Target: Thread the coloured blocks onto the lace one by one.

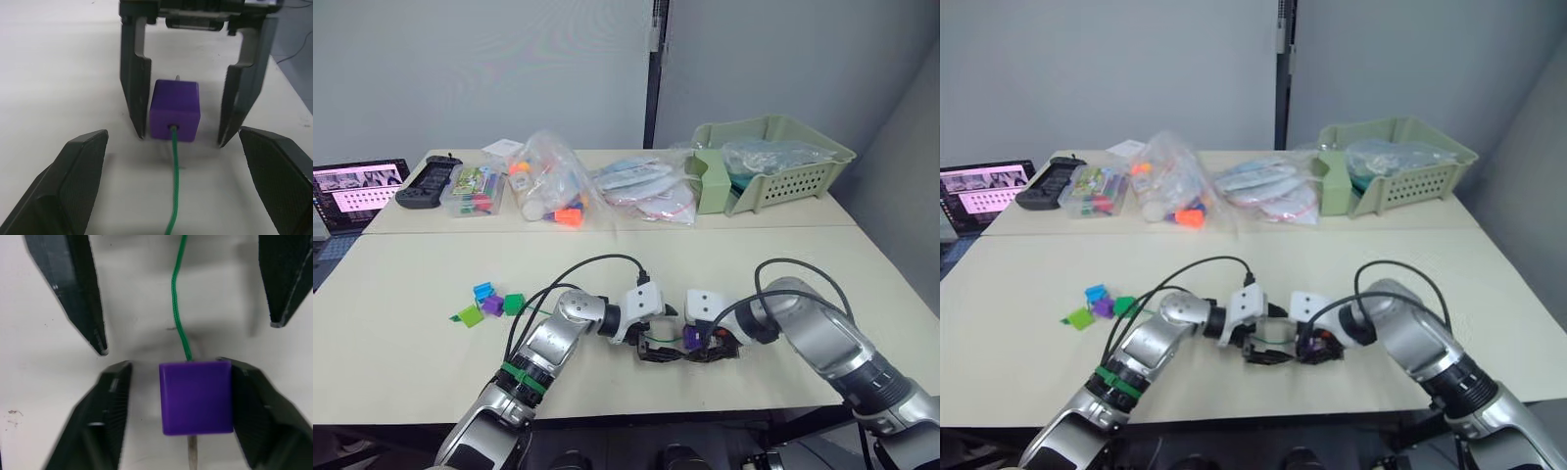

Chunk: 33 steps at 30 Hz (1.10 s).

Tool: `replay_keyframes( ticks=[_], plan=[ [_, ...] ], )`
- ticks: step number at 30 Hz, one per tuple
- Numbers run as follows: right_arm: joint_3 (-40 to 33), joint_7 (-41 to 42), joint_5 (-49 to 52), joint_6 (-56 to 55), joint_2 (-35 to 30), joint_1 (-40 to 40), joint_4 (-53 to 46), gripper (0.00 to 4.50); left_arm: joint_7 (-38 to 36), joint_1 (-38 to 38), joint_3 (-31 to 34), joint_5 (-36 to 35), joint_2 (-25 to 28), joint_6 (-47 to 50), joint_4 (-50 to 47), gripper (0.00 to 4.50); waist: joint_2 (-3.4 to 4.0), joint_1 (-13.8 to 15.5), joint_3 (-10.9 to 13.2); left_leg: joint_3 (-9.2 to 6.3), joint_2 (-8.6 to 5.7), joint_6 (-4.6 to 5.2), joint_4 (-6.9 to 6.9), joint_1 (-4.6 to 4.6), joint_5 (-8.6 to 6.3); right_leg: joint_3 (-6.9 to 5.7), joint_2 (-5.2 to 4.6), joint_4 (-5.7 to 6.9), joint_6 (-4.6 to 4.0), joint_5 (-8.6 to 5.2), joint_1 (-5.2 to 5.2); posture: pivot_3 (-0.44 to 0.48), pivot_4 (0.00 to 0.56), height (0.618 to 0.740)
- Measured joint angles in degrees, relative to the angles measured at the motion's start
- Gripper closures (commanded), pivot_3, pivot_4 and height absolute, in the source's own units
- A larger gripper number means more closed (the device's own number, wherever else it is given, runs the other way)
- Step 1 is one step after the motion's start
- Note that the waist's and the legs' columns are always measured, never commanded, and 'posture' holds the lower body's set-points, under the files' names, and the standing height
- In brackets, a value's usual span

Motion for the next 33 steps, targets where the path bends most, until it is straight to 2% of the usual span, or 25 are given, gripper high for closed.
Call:
replay_keyframes(
  ticks=[1,7,10,15,22,27,33],
  plan=[
    [-0.61,0.20,0.96,0.78,-0.69,0.00,-0.78,0.03,0.00,0.00,0.00,0.02,0.19,-0.51,0.04,0.00,0.00,0.23,0.00,0.01,-0.03,0.00,0.00,-0.09,0.00,0.00,-0.04,0.00,0.01,0.00,-0.07,0.000,0.150,0.734],
    [-9.22,0.72,6.28,6.20,-7.33,2.29,-7.21,0.03,-0.59,-0.09,-0.15,0.07,0.21,-4.01,1.26,0.00,0.02,2.17,0.01,-0.04,-0.09,0.00,0.28,-0.82,0.01,-0.07,-0.13,0.08,0.02,0.02,-0.69,0.000,0.150,0.734],
    [-18.79,0.82,12.08,12.01,-12.00,8.97,-14.44,0.03,-1.18,-0.68,-0.64,0.10,-1.36,-7.09,3.94,0.00,0.02,2.96,0.01,-0.04,-0.09,0.00,0.31,-0.87,0.00,-0.09,-0.13,0.04,0.02,0.02,-0.68,0.000,0.150,0.734],
    [-29.07,-1.75,17.11,17.11,-15.77,19.33,-23.65,0.03,-1.64,-3.41,-1.66,0.34,-4.95,-10.70,9.69,0.00,0.00,3.22,0.02,-0.03,-0.09,0.00,0.38,-0.86,0.01,-0.08,-0.09,0.05,0.05,0.04,-0.65,0.000,0.150,0.734],
    [-37.24,-8.57,19.94,22.20,-15.47,30.42,-32.31,0.03,-2.19,-5.90,-2.79,1.03,-9.46,-13.23,14.67,0.00,-0.03,3.01,0.03,-0.02,-0.09,0.00,0.38,-0.86,0.01,-0.04,-0.07,0.05,0.08,0.05,-0.64,0.000,0.150,0.734],
    [-40.34,-13.08,21.82,23.77,-14.22,31.89,-34.19,0.03,-2.05,-6.75,-3.17,2.42,-10.96,-13.46,17.22,0.00,-0.03,2.95,0.04,-0.03,-0.10,0.00,0.39,-0.85,0.01,-0.04,-0.06,0.05,0.10,0.06,-0.63,0.000,0.150,0.734],
    [-41.39,-16.62,23.94,24.64,-13.58,34.05,-35.34,0.00,-0.91,-6.82,-3.24,3.68,-12.64,-13.75,19.44,1.77,-0.04,3.06,0.04,-0.03,-0.12,0.00,0.40,-0.87,0.01,-0.03,-0.07,0.03,0.12,0.07,-0.62,0.000,0.150,0.734]
  ],
)
